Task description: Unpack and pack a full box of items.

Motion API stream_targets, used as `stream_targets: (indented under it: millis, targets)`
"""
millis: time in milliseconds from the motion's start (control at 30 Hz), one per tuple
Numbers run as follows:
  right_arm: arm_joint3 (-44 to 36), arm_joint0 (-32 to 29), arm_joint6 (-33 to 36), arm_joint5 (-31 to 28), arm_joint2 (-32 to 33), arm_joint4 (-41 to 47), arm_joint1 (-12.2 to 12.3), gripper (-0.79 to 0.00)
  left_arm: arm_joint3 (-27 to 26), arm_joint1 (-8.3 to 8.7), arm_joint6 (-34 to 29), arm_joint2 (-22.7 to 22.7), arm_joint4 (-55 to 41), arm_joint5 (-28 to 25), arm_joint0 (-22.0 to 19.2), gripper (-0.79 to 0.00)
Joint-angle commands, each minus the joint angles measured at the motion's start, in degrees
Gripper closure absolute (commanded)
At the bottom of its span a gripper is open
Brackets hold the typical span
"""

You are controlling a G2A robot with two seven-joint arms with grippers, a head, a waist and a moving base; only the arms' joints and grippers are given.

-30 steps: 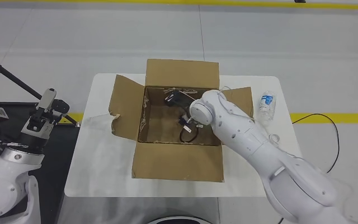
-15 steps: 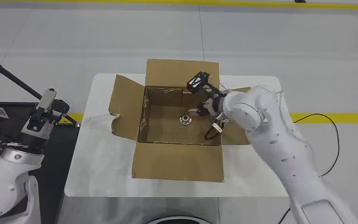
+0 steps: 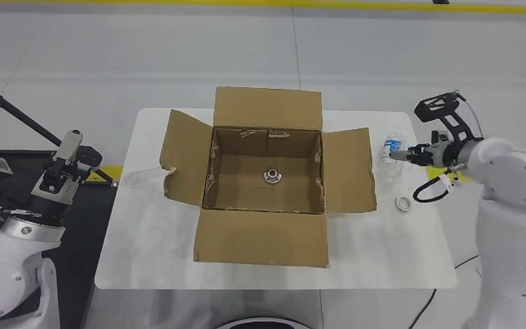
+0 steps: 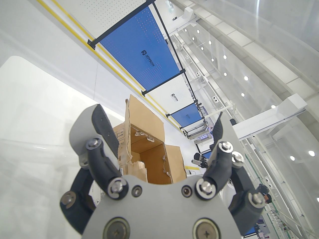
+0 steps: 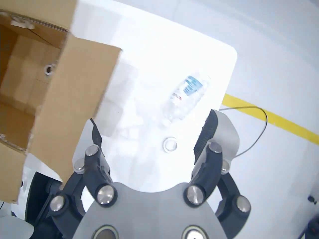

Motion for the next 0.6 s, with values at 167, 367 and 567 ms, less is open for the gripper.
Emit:
stream_targets:
  millis: [167,367,567]
  targets:
    - [11.21,-0.94,-0.61,-0.79,0.3,-3.16,1.87,-0.517,0.0,0.0,0.0,0.0,0.0,0.0,0.0,-0.785]
    - [17.7,-2.71,-2.53,-2.71,-0.21,-2.21,3.29,-0.391,0.0,0.0,0.0,0.0,0.0,0.0,0.0,-0.785]
    - [20.88,-4.24,-4.04,-4.22,-2.67,-0.59,5.13,-0.376,0.0,0.0,0.0,0.0,0.0,0.0,0.0,-0.785]
